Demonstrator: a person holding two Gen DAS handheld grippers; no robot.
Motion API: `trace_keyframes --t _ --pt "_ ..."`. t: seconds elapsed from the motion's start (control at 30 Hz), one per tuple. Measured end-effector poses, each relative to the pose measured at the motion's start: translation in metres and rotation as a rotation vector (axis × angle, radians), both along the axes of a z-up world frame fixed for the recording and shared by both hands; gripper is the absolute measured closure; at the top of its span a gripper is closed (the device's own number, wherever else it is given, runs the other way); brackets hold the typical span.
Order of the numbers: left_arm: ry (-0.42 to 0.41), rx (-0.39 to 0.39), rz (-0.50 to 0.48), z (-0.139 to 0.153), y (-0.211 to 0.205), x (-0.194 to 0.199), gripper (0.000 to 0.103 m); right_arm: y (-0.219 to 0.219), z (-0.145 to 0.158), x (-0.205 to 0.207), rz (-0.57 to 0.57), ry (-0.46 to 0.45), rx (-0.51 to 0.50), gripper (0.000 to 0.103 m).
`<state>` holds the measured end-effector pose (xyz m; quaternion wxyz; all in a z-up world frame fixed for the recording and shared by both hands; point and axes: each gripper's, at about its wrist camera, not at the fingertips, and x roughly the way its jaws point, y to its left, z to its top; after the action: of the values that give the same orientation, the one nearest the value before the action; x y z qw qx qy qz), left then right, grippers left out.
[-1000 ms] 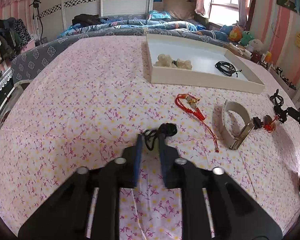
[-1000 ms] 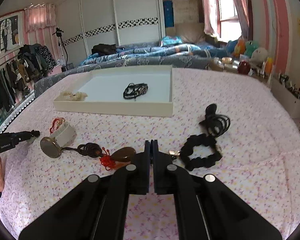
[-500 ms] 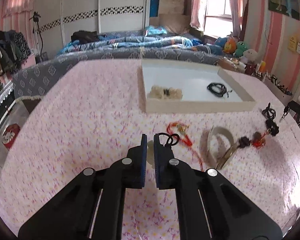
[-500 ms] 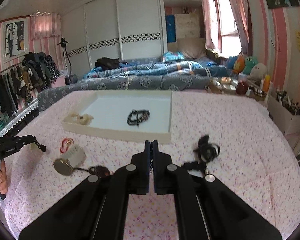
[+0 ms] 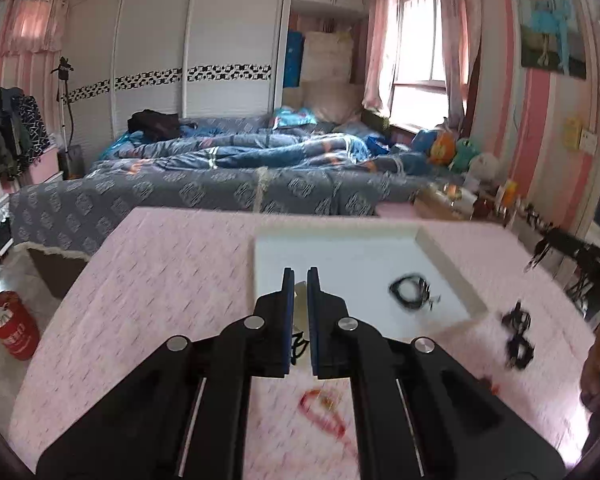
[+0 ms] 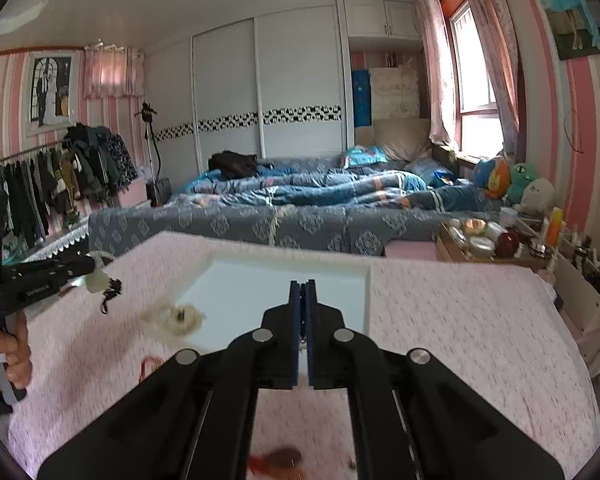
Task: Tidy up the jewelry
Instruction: 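Carry the jade pendant in the left tool while the right tool carries the charm to the tray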
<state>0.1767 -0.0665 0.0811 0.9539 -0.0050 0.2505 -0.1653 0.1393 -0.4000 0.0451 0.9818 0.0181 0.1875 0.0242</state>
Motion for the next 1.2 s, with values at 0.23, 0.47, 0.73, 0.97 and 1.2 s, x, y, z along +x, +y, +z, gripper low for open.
trace_keyframes --t 0.23,0.47,0.73,0.97,1.2 --pt "0.033 -0.058 -0.037 -0.015 -0.025 0.042 0.099 -0.011 -0.013 0.044 0.008 0.032 0.031 0.102" --pt "0.097 -0.036 -0.039 -0.062 -0.041 0.061 0.099 -0.021 -0.061 0.068 0.018 0.133 0.055 0.101" --pt "0.115 0.022 -0.025 -0.081 -0.049 0.065 0.099 -0.015 -0.09 0.085 0.014 0.212 0.042 0.101" --pt "0.126 0.072 -0.008 -0.089 -0.051 0.066 0.099 -0.014 -0.104 0.091 -0.05 0.28 -0.027 0.101" --pt "0.164 0.106 0.002 -0.103 -0.054 0.073 0.101 -0.013 -0.111 0.093 -0.061 0.316 -0.05 0.101"
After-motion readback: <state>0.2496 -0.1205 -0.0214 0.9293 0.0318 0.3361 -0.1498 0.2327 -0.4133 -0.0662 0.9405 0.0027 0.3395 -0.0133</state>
